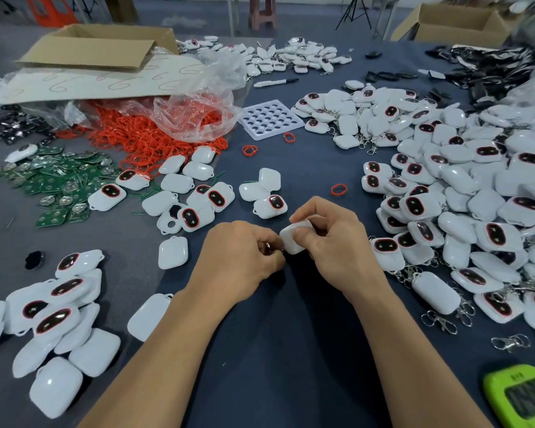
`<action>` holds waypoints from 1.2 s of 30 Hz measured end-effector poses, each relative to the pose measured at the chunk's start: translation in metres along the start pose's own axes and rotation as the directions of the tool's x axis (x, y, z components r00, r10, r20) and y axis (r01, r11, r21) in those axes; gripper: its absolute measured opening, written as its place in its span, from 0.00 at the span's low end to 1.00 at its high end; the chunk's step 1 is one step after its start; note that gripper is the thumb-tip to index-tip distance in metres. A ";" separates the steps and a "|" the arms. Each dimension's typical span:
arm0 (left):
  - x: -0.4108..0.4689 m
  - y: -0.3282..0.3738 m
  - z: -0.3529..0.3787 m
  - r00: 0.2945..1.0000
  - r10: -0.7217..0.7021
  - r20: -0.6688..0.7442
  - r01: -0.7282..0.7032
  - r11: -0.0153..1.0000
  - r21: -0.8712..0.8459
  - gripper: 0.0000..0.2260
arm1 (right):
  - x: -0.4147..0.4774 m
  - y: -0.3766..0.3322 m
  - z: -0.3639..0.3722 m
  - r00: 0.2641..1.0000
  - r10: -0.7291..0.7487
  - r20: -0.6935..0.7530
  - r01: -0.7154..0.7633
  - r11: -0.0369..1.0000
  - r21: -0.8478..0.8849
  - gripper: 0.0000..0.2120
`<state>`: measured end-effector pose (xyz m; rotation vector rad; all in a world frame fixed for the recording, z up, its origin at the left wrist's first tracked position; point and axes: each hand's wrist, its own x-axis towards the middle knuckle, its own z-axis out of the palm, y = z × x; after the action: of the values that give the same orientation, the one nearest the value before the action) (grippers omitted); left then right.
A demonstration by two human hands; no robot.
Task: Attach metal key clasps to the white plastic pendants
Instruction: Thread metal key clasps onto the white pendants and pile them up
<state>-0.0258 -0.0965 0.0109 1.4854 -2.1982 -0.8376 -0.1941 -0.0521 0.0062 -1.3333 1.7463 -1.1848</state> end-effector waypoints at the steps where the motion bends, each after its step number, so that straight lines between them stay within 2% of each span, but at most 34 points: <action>1: 0.000 0.000 0.000 1.000 -0.002 0.001 0.002 1.000 0.004 0.06 | 0.000 0.000 0.000 1.000 -0.002 0.002 0.002 1.000 -0.011 0.11; 7: -0.002 0.002 0.001 1.000 -0.008 -0.027 0.010 0.998 0.060 0.04 | -0.001 -0.002 -0.005 0.999 0.009 0.042 -0.008 1.000 -0.030 0.12; 12: -0.004 0.001 0.004 0.994 0.064 -0.083 -0.057 0.995 0.082 0.05 | -0.003 -0.002 -0.008 0.997 0.045 0.065 -0.046 0.999 0.027 0.13; 14: -0.004 -0.001 0.006 0.988 0.101 -0.118 -0.102 0.995 -0.008 0.07 | -0.004 -0.003 -0.008 0.996 0.064 0.055 -0.070 0.992 0.103 0.13; 16: -0.003 -0.003 0.006 0.978 0.117 -0.170 -0.142 0.979 -0.147 0.07 | -0.005 -0.006 -0.009 0.994 0.096 0.051 -0.106 0.958 0.266 0.14; 19: -0.001 -0.004 0.004 0.967 0.103 -0.233 -0.180 0.923 -0.341 0.09 | -0.006 -0.009 -0.013 0.984 0.162 0.077 -0.178 0.839 0.514 0.18; 21: 0.000 -0.004 0.003 0.963 0.117 -0.244 -0.207 0.900 -0.383 0.08 | -0.007 -0.010 -0.014 0.972 0.205 0.118 -0.234 0.766 0.599 0.18; 27: -0.002 0.003 0.005 0.971 0.159 -0.177 -0.232 0.805 -0.546 0.05 | -0.013 -0.010 -0.014 0.950 0.237 0.201 -0.307 0.609 0.731 0.12; 32: -0.002 0.007 0.007 0.968 0.095 -0.233 -0.223 0.755 -0.616 0.05 | -0.013 -0.011 -0.013 0.953 0.231 0.198 -0.300 0.610 0.733 0.13; 36: -0.001 0.004 0.004 0.976 0.121 -0.180 -0.205 0.785 -0.585 0.04 | -0.012 -0.011 -0.014 0.961 0.216 0.174 -0.274 0.646 0.713 0.13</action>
<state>-0.0308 -0.0935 0.0109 0.9834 -1.6911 -1.1945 -0.1985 -0.0372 0.0215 -0.6082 1.1214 -1.4321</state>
